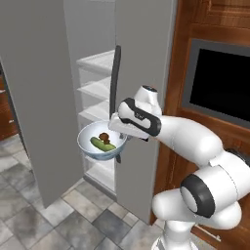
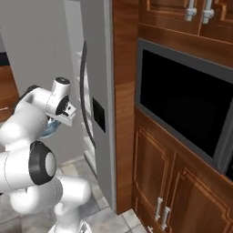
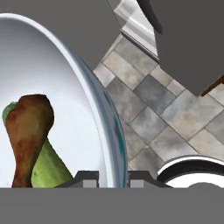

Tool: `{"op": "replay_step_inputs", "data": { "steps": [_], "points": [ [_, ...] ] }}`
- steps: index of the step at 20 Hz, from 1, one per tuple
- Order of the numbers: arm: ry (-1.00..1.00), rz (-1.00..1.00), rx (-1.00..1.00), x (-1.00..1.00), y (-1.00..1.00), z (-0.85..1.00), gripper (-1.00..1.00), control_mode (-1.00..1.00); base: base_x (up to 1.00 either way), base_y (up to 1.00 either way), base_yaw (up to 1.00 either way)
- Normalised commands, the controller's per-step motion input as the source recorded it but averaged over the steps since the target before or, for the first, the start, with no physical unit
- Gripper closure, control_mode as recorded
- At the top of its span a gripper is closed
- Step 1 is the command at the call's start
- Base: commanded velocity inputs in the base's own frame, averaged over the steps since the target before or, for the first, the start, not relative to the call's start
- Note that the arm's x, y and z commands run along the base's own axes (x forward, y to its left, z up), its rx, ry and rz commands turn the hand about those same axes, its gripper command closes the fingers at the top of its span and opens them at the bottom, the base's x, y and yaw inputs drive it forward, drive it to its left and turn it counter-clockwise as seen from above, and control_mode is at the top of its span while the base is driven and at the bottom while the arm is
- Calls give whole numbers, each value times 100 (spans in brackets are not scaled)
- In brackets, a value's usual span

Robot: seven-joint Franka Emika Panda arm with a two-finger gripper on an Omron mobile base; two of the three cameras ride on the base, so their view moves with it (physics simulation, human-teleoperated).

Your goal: Pick the chicken drumstick and cucumber from their plates and place them in the bowl. Then put the bowl in the fridge.

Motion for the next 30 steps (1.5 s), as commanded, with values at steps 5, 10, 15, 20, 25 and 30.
{"op": "replay_step_inputs", "data": {
  "steps": [5,10,15,20,25,30],
  "points": [
    [0,0,0,0,0,0,100,100,5,63,-6],
    [0,0,0,0,0,0,100,100,29,38,-54],
    [0,0,0,0,0,0,100,100,17,47,-36],
    [0,0,0,0,0,0,100,100,10,57,-8],
    [0,0,0,0,0,0,100,100,23,62,-35],
    [0,0,0,0,0,0,100,100,34,46,-47]
  ]
}}
